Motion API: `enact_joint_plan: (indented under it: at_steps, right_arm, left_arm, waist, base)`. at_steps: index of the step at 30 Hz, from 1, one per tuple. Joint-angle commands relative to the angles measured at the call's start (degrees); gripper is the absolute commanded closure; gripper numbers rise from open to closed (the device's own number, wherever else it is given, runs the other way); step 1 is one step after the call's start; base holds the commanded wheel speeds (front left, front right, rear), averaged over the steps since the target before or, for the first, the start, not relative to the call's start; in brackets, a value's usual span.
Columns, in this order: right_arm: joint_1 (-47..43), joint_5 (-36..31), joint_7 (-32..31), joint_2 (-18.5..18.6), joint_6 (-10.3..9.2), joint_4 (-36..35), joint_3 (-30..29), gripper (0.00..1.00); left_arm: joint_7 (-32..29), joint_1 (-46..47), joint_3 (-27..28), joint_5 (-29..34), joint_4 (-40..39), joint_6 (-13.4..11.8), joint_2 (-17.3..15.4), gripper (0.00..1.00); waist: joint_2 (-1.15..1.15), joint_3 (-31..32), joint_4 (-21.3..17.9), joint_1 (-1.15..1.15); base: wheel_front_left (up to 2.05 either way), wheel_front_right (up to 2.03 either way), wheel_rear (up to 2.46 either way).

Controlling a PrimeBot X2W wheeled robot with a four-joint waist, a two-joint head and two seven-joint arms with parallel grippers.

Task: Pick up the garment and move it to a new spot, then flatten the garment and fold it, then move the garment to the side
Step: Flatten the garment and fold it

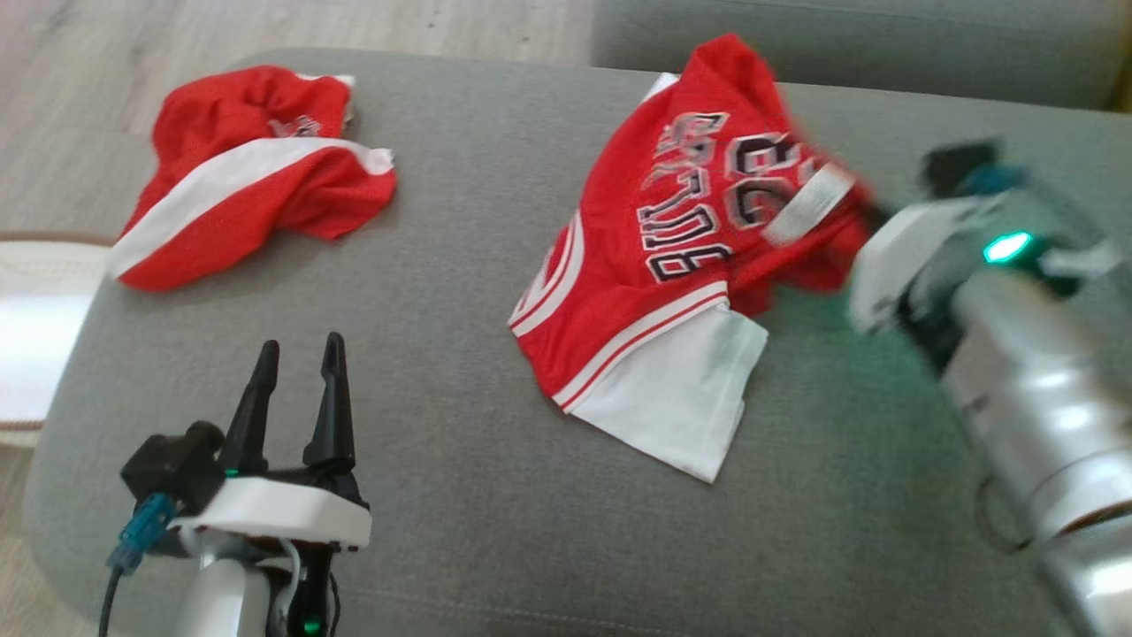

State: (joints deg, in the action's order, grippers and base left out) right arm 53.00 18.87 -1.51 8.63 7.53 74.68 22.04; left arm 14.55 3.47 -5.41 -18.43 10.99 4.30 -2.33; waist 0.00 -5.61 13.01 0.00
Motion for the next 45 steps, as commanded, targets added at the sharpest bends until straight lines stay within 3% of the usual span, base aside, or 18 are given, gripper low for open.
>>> enact_joint_plan:
  at_steps: [1,7,16,17,18,23,29,38,45]
  right_arm:
    - [4.11,-0.71,0.55,1.35,-0.04,-1.46,0.29,1.0]
    - [10.2,-2.68,-4.25,8.03,-0.04,-2.54,1.67,1.0]
    - [18.74,-2.43,-17.04,17.48,-0.04,-3.18,4.32,1.0]
    - [19.11,-2.5,-18.12,18.16,-0.04,-2.79,4.12,0.66]
    - [19.26,-2.23,-18.46,18.51,-0.04,-2.49,3.52,0.01]
    - [17.41,-1.17,-15.68,17.57,-0.04,-1.44,-0.36,0.0]
    - [14.46,-1.72,-3.38,12.5,-0.04,-3.4,-1.71,0.0]
    - [3.71,1.06,13.9,5.06,-0.04,-13.21,-1.85,0.0]
    - [-8.84,1.57,16.44,3.59,-0.04,-26.13,-5.86,0.0]
  left_arm:
    - [0.45,1.36,1.94,0.44,-2.33,-0.11,-0.54,0.0]
    - [0.45,2.62,1.28,0.39,-2.83,0.26,-0.54,0.0]
    - [0.45,6.45,-0.84,-0.8,-2.4,0.73,-0.54,0.0]
    - [0.45,6.85,-1.05,-0.92,-2.34,0.76,-0.54,0.0]
    - [0.45,7.22,-1.22,-1.04,-2.23,0.79,-0.54,0.0]
    - [0.45,8.1,-1.23,-0.86,-1.51,0.86,-0.54,0.0]
    - [0.45,6.97,0.28,1.09,-1.49,1.11,-0.54,0.0]
    - [0.45,3.93,4.81,5.16,-4.52,1.45,-0.6,0.0]
    - [0.45,1.67,7.15,5.6,-6.43,1.52,-0.58,0.0]
  waist:
    - [0.0,-0.36,-1.1,0.0]
    - [0.0,-3.6,-1.66,0.0]
    - [0.0,-11.32,3.01,0.0]
    - [0.0,-11.8,3.52,0.0]
    - [0.0,-12.13,3.94,0.0]
    - [0.0,-11.38,4.36,0.0]
    - [0.0,-6.79,0.85,0.0]
    - [0.0,0.43,-7.64,0.0]
    - [0.0,3.17,-12.28,0.0]
  base:
    - [0.0,0.0,0.0]
    - [0.0,0.0,0.0]
    - [0.0,0.0,0.0]
    - [0.0,0.0,0.0]
    - [0.0,0.0,0.0]
    - [0.0,0.0,0.0]
    - [0.0,0.0,0.0]
    - [0.0,0.0,0.0]
    - [0.0,0.0,0.0]
